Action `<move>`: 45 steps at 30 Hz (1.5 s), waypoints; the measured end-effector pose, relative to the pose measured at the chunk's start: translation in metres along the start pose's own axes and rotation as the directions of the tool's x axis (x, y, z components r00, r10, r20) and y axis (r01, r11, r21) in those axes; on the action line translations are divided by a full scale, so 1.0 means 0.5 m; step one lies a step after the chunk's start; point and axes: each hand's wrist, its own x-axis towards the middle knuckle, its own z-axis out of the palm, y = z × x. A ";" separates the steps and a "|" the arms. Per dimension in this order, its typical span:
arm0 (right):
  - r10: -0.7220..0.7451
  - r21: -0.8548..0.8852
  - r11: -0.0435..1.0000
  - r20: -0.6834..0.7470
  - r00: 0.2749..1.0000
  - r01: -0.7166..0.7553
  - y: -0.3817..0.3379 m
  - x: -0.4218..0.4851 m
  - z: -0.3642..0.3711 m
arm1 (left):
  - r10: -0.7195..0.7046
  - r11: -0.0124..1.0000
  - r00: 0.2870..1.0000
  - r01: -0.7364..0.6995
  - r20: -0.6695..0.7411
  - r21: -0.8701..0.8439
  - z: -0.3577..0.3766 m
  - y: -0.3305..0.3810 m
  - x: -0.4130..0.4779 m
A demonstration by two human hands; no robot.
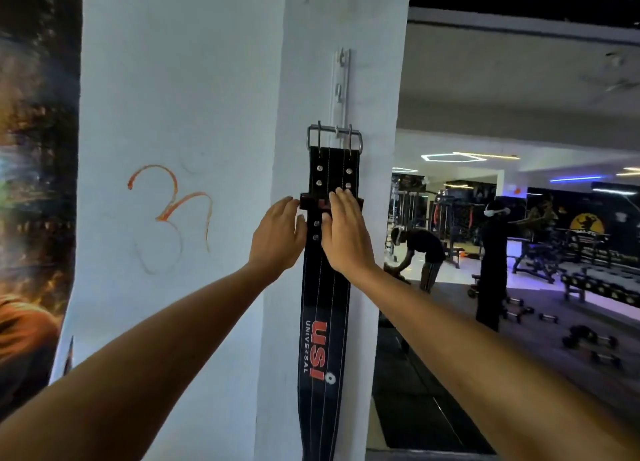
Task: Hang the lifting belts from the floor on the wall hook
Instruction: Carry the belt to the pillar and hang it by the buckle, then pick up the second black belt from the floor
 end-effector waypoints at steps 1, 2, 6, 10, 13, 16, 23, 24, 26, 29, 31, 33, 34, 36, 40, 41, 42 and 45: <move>0.006 0.006 1.000 0.013 1.000 -0.006 -0.004 -0.029 0.012 | -0.028 1.000 0.999 0.028 0.020 -0.001 0.004 -0.008 -0.028; 0.013 0.018 1.000 0.025 1.000 -0.013 -0.008 -0.060 0.024 | -0.051 0.999 0.998 0.051 0.045 0.003 0.011 -0.019 -0.057; 0.078 0.100 0.991 0.142 0.987 -0.092 -0.019 -0.203 0.083 | -0.163 0.986 0.975 0.158 0.153 0.045 0.043 -0.073 -0.197; 0.199 0.144 0.958 0.289 0.936 -0.248 -0.018 -0.363 0.160 | -0.361 0.932 0.896 0.348 0.256 0.098 0.080 -0.140 -0.367; 0.254 0.139 0.934 0.393 0.884 -0.330 -0.011 -0.504 0.226 | -0.480 0.877 0.820 0.457 0.312 0.146 0.109 -0.199 -0.507; 0.338 0.100 0.890 0.513 0.789 -0.446 -0.008 -0.674 0.300 | -0.594 0.800 0.709 0.568 0.379 0.191 0.142 -0.261 -0.672; 0.455 -0.025 0.711 0.778 0.432 -0.703 -0.043 -1.147 0.452 | -0.833 0.462 0.267 0.816 0.484 0.346 0.221 -0.369 -1.123; 0.457 -0.051 0.688 0.806 0.377 -0.724 -0.050 -1.212 0.470 | -0.843 0.424 0.215 0.830 0.493 0.362 0.231 -0.379 -1.191; 0.454 -0.109 0.635 0.853 0.256 -0.765 -0.065 -1.355 0.515 | -0.860 0.337 0.103 0.851 0.501 0.404 0.249 -0.406 -1.341; 0.441 -0.242 0.529 0.897 0.020 -0.814 -0.084 -1.570 0.577 | -0.882 0.184 -0.070 0.859 0.466 0.477 0.262 -0.450 -1.575; 0.383 -0.327 0.509 0.914 -0.130 -0.797 -0.098 -1.714 0.618 | -0.890 0.068 -0.177 0.860 0.420 0.506 0.267 -0.481 -1.728; 0.319 -0.383 0.500 0.915 -0.246 -0.777 -0.114 -1.857 0.659 | -0.876 -0.038 -0.278 0.853 0.393 0.521 0.275 -0.509 -1.872; 0.295 -0.404 0.499 0.911 -0.288 -0.767 -0.122 -1.923 0.680 | -0.864 -0.069 -0.316 0.846 0.392 0.529 0.281 -0.524 -1.939; 0.258 -0.457 0.498 0.889 -0.377 -0.737 -0.145 -2.051 0.725 | -0.839 -0.103 -0.367 0.833 0.402 0.544 0.294 -0.551 -2.065; 0.229 -0.544 0.456 0.836 -0.498 -0.704 -0.220 -2.251 0.807 | -0.769 -0.316 -0.535 0.793 0.350 0.521 0.302 -0.592 -2.279; 0.231 -0.556 0.482 0.826 -0.514 -0.677 -0.235 -2.293 0.826 | -0.748 -0.399 -0.584 0.775 0.315 0.491 0.305 -0.602 -2.324; 0.241 -0.562 0.516 0.819 -0.520 -0.647 -0.246 -2.330 0.842 | -0.725 -0.473 -0.627 0.755 0.286 0.455 0.310 -0.610 -2.362; 0.287 -0.541 0.580 0.835 -0.469 -0.609 -0.260 -2.399 0.868 | -0.653 -0.611 -0.719 0.685 0.236 0.396 0.323 -0.629 -2.429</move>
